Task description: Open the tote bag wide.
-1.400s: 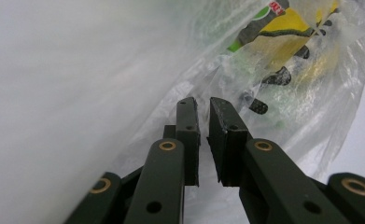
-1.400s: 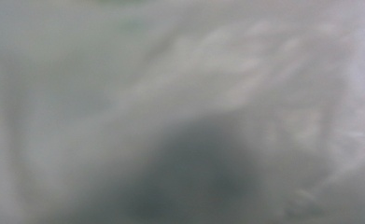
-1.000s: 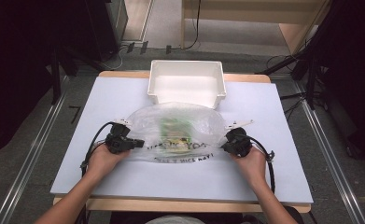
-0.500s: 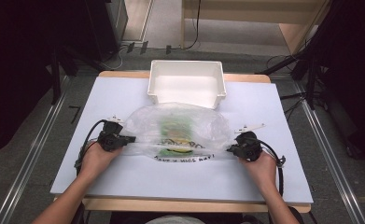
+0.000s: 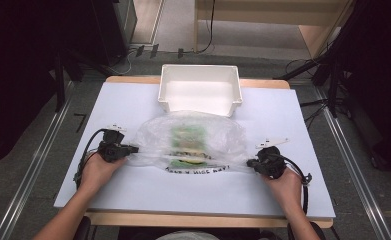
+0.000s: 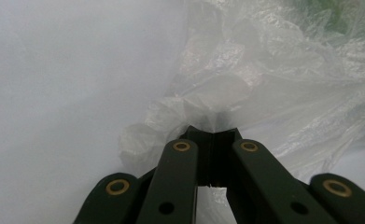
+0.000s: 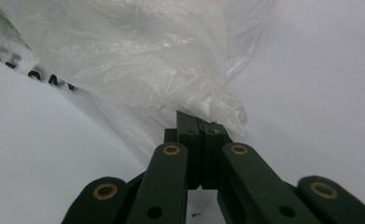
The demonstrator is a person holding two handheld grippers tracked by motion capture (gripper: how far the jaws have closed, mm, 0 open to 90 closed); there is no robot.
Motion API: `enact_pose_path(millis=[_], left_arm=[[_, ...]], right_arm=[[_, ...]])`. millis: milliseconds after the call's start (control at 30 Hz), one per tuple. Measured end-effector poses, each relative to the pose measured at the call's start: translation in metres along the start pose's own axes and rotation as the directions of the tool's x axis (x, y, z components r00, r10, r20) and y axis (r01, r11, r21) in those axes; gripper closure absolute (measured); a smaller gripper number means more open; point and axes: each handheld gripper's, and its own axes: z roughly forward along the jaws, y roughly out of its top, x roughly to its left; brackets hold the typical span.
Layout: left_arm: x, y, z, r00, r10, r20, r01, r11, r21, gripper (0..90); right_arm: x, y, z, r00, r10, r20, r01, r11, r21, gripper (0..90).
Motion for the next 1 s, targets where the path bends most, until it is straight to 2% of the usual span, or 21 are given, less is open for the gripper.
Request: enact_pose_path(millis=[33, 67, 100, 267, 400, 433, 467, 500, 533, 567, 600, 733, 867, 967, 1000], left_arm=[[0.0, 0.0, 0.0, 1.0, 0.0, 0.0, 0.0, 1.0, 0.0, 90.0], [-0.001, 0.002, -0.003, 0.9992, -0.017, 0.036, 0.017, 0.9999, -0.004, 90.0], [-0.002, 0.003, -0.005, 0.9989, -0.018, 0.043, 0.019, 0.9997, -0.017, 90.0], [-0.019, 0.012, -0.019, 0.9978, 0.037, 0.056, -0.034, 0.998, -0.053, 90.0], [-0.034, 0.022, -0.023, 0.9948, 0.07, 0.074, -0.065, 0.996, -0.061, 90.0], [-0.034, 0.022, -0.023, 0.9948, 0.07, 0.074, -0.065, 0.996, -0.061, 90.0], [-0.044, 0.026, -0.022, 0.9925, 0.087, 0.087, -0.081, 0.9944, -0.069, 90.0], [-0.044, 0.026, -0.022, 0.9925, 0.087, 0.087, -0.081, 0.9944, -0.069, 90.0], [-0.052, 0.031, -0.018, 0.9898, 0.105, 0.096, -0.099, 0.9928, -0.067, 90.0], [-0.052, 0.031, -0.018, 0.9898, 0.105, 0.096, -0.099, 0.9928, -0.067, 90.0], [-0.059, 0.036, -0.013, 0.9876, 0.116, 0.106, -0.109, 0.9921, -0.062, 90.0], [-0.071, 0.042, -0.005, 0.9824, 0.144, 0.119, -0.137, 0.9885, -0.065, 90.0], [-0.083, 0.049, 0.005, 0.9796, 0.165, 0.115, -0.158, 0.985, -0.07, 90.0], [-0.087, 0.053, 0.008, 0.9792, 0.166, 0.117, -0.158, 0.9846, -0.075, 90.0], [-0.09, 0.057, 0.011, 0.9786, 0.172, 0.113, -0.163, 0.9832, -0.082, 90.0]], right_arm=[[0.0, 0.0, 0.0, 1.0, 0.0, 0.0, 0.0, 1.0, 0.0, 90.0], [0.002, 0.002, 0.0, 0.9996, -0.002, -0.027, 0.002, 1.0, 0.005, 90.0], [0.003, 0.004, -0.002, 0.9992, -0.006, -0.039, 0.006, 1.0, -0.011, 90.0], [0.013, 0.01, -0.015, 0.9964, -0.04, -0.075, 0.034, 0.996, -0.085, 90.0], [0.025, 0.017, -0.023, 0.993, -0.083, -0.084, 0.073, 0.99, -0.118, 90.0], [0.025, 0.017, -0.023, 0.993, -0.083, -0.084, 0.073, 0.99, -0.118, 90.0], [0.033, 0.024, -0.025, 0.9889, -0.114, -0.096, 0.1, 0.985, -0.14, 90.0], [0.033, 0.024, -0.025, 0.9889, -0.114, -0.096, 0.1, 0.985, -0.14, 90.0], [0.04, 0.031, -0.025, 0.9853, -0.134, -0.106, 0.117, 0.981, -0.153, 90.0], [0.044, 0.036, -0.025, 0.9834, -0.142, -0.113, 0.124, 0.98, -0.154, 90.0], [0.048, 0.04, -0.024, 0.9815, -0.152, -0.116, 0.133, 0.978, -0.158, 90.0], [0.062, 0.055, -0.023, 0.9713, -0.195, -0.136, 0.17, 0.969, -0.179, 90.0], [0.074, 0.074, -0.021, 0.9623, -0.23, -0.145, 0.2, 0.96, -0.196, 90.0], [0.078, 0.083, -0.019, 0.9593, -0.244, -0.142, 0.212, 0.955, -0.208, 90.0], [0.084, 0.094, -0.019, 0.9566, -0.254, -0.142, 0.219, 0.949, -0.226, 90.0]])
